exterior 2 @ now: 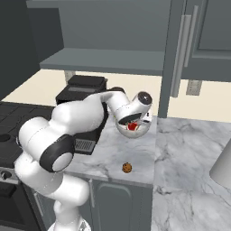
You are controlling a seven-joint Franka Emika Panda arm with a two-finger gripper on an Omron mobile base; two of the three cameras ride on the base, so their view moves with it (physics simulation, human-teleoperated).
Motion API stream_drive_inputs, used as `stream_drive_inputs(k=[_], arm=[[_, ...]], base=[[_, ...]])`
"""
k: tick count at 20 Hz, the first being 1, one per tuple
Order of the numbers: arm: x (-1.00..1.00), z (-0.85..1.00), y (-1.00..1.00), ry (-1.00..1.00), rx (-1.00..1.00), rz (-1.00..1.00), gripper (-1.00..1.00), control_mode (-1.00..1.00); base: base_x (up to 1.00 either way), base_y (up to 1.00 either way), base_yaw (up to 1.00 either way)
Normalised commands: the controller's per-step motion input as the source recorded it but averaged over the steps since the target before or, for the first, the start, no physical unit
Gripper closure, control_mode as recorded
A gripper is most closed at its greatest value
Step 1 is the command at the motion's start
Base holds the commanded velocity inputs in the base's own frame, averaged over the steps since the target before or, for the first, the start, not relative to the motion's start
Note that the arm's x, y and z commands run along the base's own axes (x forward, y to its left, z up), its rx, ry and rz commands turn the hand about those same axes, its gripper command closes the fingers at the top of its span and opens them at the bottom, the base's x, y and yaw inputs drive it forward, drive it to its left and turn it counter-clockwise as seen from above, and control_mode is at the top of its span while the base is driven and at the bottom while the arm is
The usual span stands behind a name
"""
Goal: Pick both bowls and place them on the counter. Then place the steak in one bowl and place the cookie dough ball in the other bowl.
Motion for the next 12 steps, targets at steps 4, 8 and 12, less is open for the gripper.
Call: stream_drive_inputs(k=[4, 8, 12], arm=[[-0.49, 0.39, 0.04, -0.04, -0.02, 0.0, -1.0, -1.0], [-0.54, 0.39, 0.0, 0.02, -0.07, 0.0, -1.0, -1.0], [-0.57, 0.29, -0.07, 0.03, -0.11, 0.0, -1.0, -1.0]], base=[[0.0, 0.0, 0.0], [0.0, 0.0, 0.0], [0.0, 0.0, 0.0]])
